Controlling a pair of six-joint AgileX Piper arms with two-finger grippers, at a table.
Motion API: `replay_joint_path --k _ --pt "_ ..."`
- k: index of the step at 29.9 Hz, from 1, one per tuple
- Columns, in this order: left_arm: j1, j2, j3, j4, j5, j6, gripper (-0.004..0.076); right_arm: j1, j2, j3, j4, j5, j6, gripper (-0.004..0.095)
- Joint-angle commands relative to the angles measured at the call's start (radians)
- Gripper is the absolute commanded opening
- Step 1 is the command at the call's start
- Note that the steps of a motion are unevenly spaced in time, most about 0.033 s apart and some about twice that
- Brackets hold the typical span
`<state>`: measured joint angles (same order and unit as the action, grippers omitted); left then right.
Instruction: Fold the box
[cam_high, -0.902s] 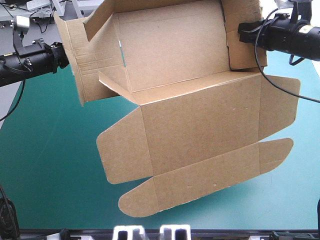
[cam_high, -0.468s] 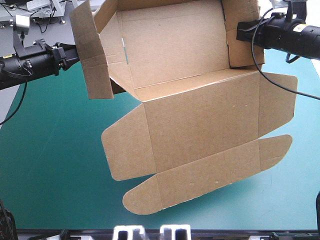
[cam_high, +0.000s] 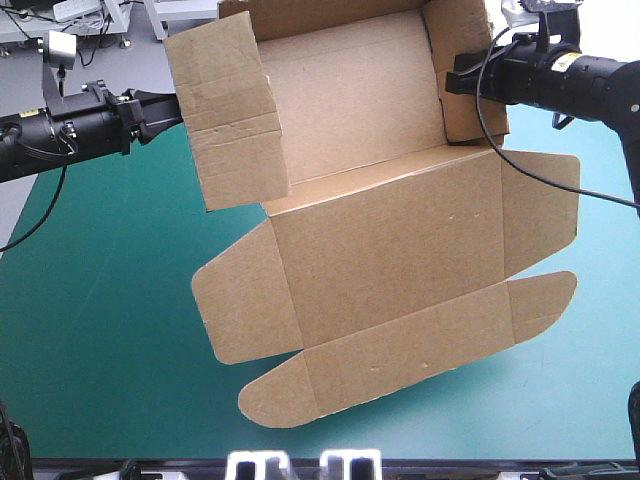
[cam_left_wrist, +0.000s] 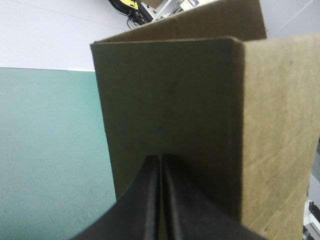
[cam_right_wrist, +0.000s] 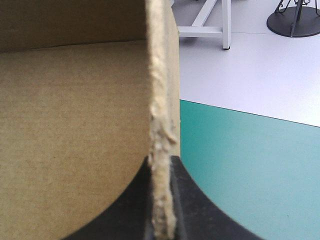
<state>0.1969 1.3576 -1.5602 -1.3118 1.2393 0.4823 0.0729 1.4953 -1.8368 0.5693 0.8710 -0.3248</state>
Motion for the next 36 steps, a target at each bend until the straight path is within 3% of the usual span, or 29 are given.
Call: replay_joint_path --k 1,11,28,36 --pt "-0.007 -0.032 -0.027 -0.09 0.055 0.019 0.0045 0.004 -0.03 -0.033 0.036 -0.073 0.018 -0.0008" --pt "-0.026 -0.03 -0.027 -0.09 0.055 0.03 0.0308 0.004 -0.024 -0.033 0.038 -0.107 0.025 -0.0008" --pt "-0.087 -0.03 -0.028 -0.096 0.052 0.052 0.032 0.017 0.013 -0.033 0.045 -0.132 0.029 -0.0008" --pt "-0.087 -0.03 -0.028 -0.007 -0.046 0.043 0.032 0.092 0.015 -0.033 0.009 -0.152 0.029 -0.0008"
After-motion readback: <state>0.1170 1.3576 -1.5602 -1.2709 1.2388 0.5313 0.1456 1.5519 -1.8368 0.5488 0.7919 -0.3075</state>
